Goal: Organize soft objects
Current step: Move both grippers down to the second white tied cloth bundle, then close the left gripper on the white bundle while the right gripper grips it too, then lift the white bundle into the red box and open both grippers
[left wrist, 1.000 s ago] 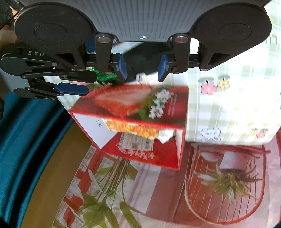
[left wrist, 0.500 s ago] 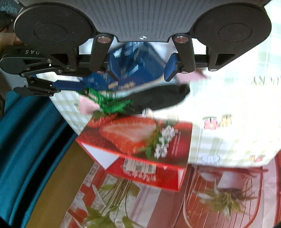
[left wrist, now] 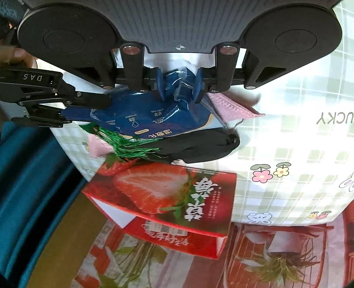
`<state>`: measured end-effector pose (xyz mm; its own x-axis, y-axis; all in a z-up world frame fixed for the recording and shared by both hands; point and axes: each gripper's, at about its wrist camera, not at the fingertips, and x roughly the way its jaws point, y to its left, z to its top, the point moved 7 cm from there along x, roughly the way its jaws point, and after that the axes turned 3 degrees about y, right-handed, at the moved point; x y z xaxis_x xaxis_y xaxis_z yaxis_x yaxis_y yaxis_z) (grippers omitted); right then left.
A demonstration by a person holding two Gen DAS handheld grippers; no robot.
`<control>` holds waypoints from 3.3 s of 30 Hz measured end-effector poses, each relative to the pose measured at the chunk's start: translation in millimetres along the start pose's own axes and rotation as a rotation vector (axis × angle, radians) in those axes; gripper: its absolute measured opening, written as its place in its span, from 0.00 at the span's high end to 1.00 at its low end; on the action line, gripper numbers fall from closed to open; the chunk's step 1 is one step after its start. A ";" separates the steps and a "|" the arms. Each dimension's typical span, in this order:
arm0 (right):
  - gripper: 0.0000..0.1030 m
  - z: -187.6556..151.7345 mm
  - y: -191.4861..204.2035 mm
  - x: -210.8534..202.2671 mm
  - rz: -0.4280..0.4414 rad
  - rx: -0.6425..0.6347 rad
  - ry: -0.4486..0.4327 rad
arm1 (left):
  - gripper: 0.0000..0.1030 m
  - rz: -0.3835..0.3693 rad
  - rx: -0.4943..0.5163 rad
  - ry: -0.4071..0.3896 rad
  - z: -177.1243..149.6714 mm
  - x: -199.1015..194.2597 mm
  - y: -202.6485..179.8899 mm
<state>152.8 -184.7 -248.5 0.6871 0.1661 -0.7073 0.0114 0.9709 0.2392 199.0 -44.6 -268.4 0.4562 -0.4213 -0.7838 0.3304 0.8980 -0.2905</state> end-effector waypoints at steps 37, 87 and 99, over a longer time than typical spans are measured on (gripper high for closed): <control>0.38 -41.3 -23.4 -20.6 -0.062 0.061 0.066 | 0.29 -0.054 -0.017 0.117 -46.6 -3.5 -0.3; 0.76 -12.6 -5.2 -34.5 0.124 0.052 -0.090 | 0.76 -0.203 0.090 -0.136 -22.6 -58.2 -29.1; 0.76 29.4 -2.8 -58.3 0.119 0.001 -0.200 | 0.76 -0.175 0.166 -0.229 17.8 -79.0 -40.6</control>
<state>134.1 -202.1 -188.3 0.8137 0.2423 -0.5284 -0.0781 0.9463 0.3137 164.3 -50.0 -184.9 0.5483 -0.6016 -0.5809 0.5415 0.7847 -0.3016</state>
